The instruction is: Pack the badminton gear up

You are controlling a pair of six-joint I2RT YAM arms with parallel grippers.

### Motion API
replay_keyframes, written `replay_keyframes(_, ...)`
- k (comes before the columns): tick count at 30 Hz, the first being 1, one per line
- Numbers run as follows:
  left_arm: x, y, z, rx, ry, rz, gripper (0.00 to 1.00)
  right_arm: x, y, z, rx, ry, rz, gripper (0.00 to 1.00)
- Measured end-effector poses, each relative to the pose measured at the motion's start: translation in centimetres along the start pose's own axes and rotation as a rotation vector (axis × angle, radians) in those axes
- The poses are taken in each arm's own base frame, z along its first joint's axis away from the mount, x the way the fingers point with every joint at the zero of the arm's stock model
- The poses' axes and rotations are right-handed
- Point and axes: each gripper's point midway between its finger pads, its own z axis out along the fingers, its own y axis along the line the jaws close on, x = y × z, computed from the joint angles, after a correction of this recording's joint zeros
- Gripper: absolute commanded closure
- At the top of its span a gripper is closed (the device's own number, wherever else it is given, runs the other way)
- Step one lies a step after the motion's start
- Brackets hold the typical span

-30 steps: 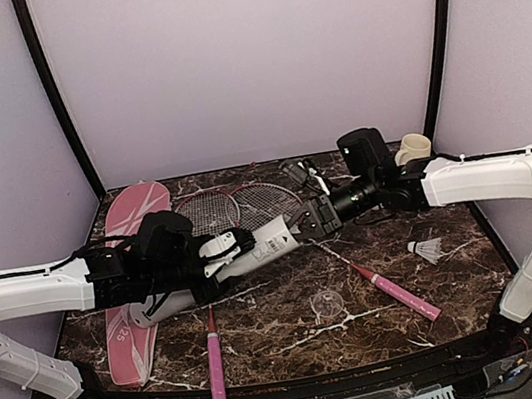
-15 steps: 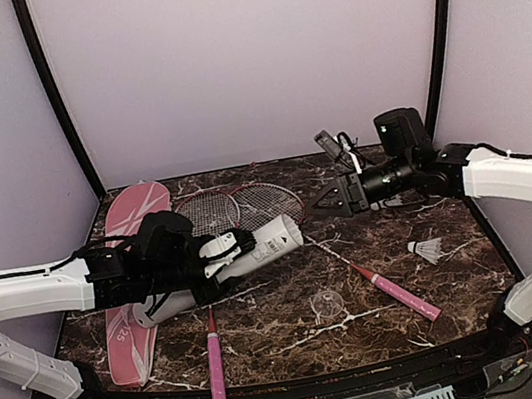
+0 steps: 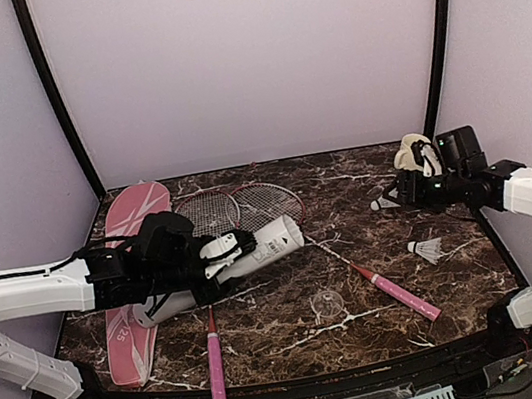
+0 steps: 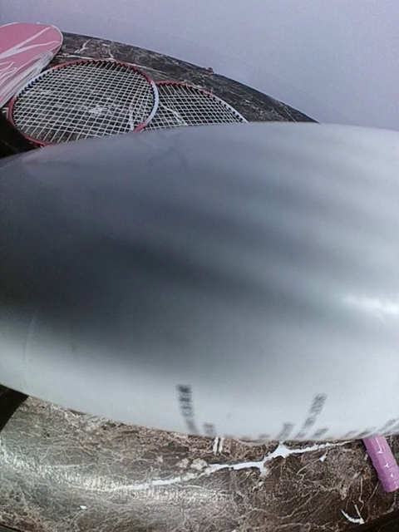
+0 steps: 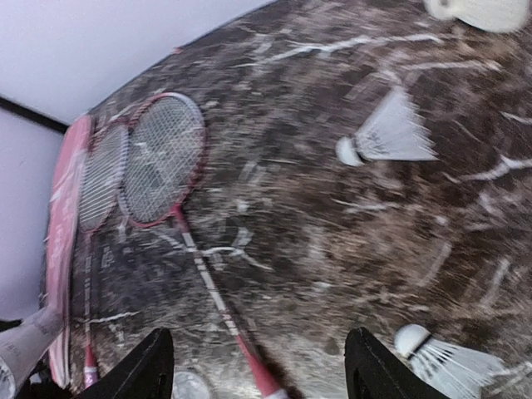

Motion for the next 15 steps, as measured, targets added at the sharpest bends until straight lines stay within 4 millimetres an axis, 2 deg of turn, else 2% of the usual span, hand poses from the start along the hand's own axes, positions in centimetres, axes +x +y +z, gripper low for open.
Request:
replay_keyframes(4,0.0,-0.1,0.0,0.000,0.000,0.002,0.37,1.9,-6.5,-0.5,0.232,-0.002,0.163,0.28)
replay_keyframes(7,0.0,-0.1,0.0,-0.001,0.000,0.003,0.37,3.1,-9.8,-1.9,0.363,-0.027,0.251,0.22)
replay_keyframes(11,-0.1,-0.2,0.0,0.001,-0.001,0.005,0.37,3.7,-11.7,-3.6,0.432,-0.093,0.333,0.23)
replay_keyframes(15,-0.1,-0.2,0.0,0.001,-0.001,0.005,0.37,5.1,-13.1,-3.7,0.469,-0.096,0.387,0.32)
